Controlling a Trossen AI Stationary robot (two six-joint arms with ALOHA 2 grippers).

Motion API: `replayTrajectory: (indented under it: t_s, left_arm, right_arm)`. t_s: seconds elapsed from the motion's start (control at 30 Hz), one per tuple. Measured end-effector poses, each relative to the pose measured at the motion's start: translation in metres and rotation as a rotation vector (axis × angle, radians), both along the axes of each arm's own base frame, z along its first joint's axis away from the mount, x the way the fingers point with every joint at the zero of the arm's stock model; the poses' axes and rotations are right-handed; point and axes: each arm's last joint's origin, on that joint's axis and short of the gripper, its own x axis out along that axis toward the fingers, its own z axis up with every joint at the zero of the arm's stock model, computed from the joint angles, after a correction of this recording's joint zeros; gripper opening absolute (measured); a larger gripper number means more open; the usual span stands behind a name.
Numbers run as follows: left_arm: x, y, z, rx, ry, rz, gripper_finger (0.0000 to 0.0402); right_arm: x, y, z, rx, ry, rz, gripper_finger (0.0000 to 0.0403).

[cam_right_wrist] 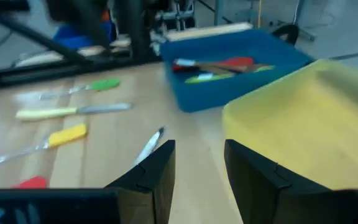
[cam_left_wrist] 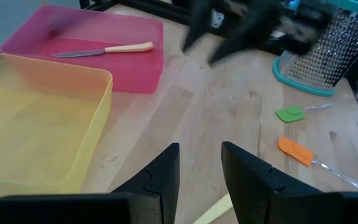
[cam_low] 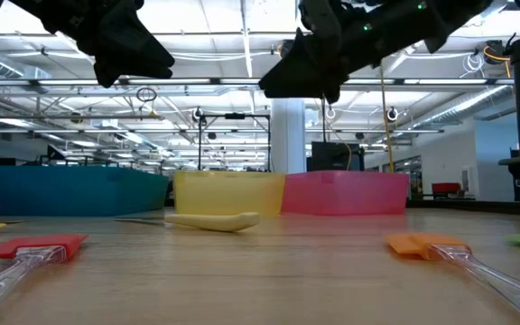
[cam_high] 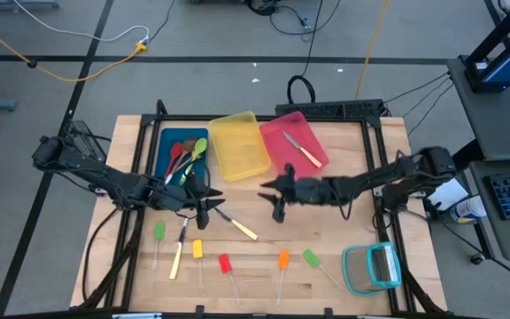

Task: Pick & Place Kitchen Items
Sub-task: Put the right yellow knife into the red bin

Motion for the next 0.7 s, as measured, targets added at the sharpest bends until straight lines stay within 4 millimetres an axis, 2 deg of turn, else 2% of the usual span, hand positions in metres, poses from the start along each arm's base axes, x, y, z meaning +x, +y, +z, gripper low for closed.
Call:
replayTrajectory:
  t_s: [0.17, 0.27, 0.5, 0.6, 0.7]
  left_arm:
    - [0.000, 0.000, 0.000, 0.000, -0.001, 0.000, 0.0122]
    - [0.000, 0.000, 0.000, 0.000, 0.000, 0.000, 0.0122]
    - [0.000, 0.000, 0.000, 0.024, 0.004, -0.011, 0.0122]
    - [0.000, 0.000, 0.000, 0.053, 0.009, -0.025, 0.0122]
    - [0.000, 0.000, 0.000, 0.069, 0.013, -0.033, 0.0122]
  right_arm:
    - [0.009, 0.030, -0.023, 0.015, -0.005, 0.056, 0.0132]
    - [0.020, 0.041, -0.039, 0.034, -0.003, 0.074, 0.0132]
    - [0.060, 0.054, -0.067, 0.043, 0.072, 0.118, 0.0132]
    - [0.073, 0.058, -0.070, 0.070, 0.097, 0.143, 0.0132]
    - [0.076, 0.059, -0.070, 0.071, 0.127, 0.140, 0.0132]
